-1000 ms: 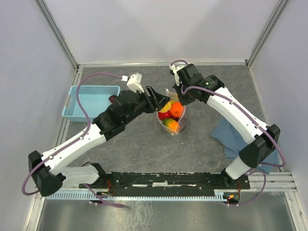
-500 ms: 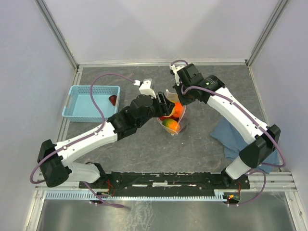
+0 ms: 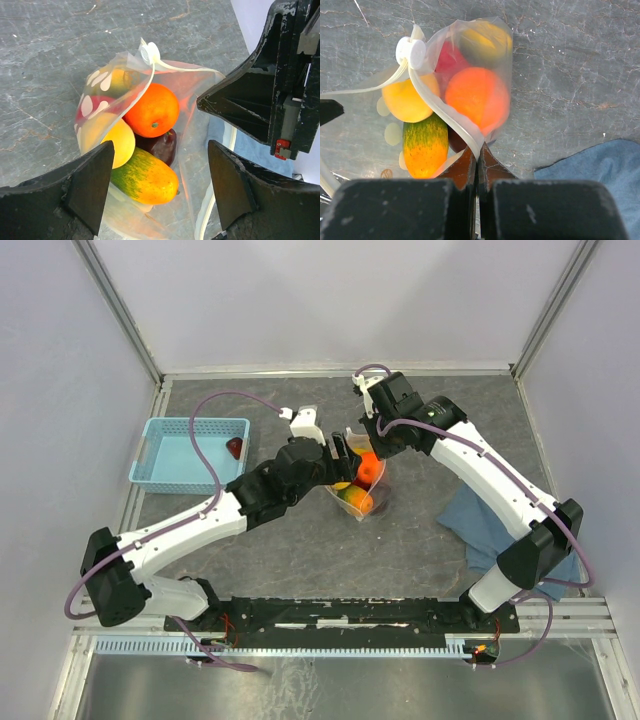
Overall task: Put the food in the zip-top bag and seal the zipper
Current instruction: Place the fake fruit in the zipper food storage bag.
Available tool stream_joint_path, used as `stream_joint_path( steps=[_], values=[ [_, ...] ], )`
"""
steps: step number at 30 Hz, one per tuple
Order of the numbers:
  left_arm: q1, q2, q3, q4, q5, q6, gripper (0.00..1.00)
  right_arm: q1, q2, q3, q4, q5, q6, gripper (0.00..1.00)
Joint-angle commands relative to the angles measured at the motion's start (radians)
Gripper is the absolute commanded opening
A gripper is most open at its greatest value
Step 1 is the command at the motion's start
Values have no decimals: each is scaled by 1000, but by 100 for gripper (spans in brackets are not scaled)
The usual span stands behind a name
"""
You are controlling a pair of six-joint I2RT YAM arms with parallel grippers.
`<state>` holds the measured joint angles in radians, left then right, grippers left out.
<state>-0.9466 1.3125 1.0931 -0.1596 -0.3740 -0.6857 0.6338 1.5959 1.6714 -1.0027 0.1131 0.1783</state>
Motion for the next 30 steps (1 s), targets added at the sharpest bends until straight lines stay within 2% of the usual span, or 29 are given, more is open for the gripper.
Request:
stream_joint_path(
  steps=[1,12,17,24,30],
  values=[
    [-3,-59,63,-29,-69,64,83,-2,-46,44,27,9,2,2],
    [48,-148,102,-161,-184,111,90,-3,-54,32,35,8,2,2],
    [199,-190,75,-225,-126,80,91,-2,-57,27,39,8,0,2],
    [472,-219,12,-278,-10,14,91,-3,-60,21,43,5,-3,2],
    [657,-157,-29,-286,111,-56,91,-3,-62,16,55,-9,-4,2]
  ],
)
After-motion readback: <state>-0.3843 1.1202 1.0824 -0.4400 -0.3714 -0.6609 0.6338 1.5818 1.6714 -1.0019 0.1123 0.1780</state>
